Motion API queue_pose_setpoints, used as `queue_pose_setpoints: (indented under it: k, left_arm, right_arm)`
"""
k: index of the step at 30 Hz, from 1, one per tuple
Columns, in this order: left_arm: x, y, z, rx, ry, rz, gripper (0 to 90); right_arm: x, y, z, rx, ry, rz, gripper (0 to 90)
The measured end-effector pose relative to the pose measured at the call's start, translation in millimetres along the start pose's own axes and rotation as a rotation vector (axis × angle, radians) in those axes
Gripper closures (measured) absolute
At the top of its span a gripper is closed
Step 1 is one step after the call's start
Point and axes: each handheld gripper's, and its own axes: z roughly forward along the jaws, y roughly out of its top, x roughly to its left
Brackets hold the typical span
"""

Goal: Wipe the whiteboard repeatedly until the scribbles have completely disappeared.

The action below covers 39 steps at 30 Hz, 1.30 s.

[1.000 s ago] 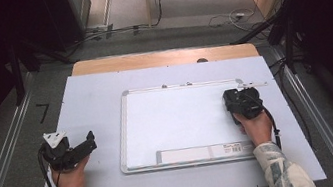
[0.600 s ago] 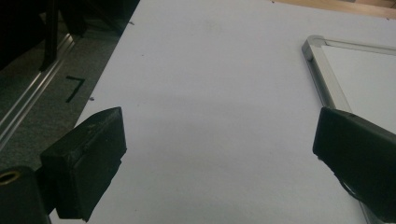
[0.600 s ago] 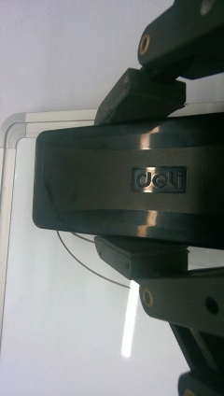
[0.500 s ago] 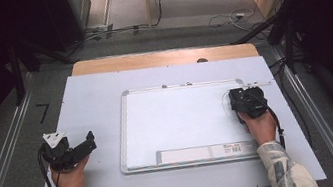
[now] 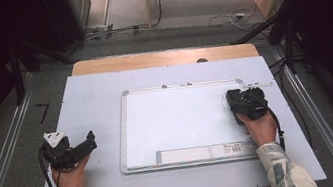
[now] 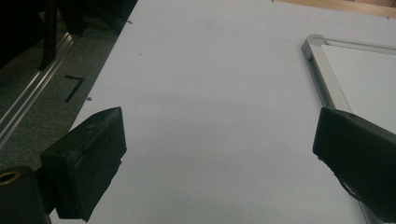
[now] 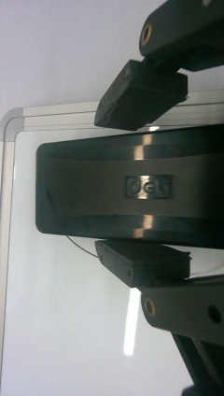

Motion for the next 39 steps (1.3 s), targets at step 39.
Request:
queue_pose_setpoints:
  k: [39]
  left_arm:
    - [1.6,-0.2,0.1,-0.003,0.005,-0.007,3.3]
  right_arm:
    - [-10.4,6.7,6.7,-0.02,-0.01,0.048,38.5]
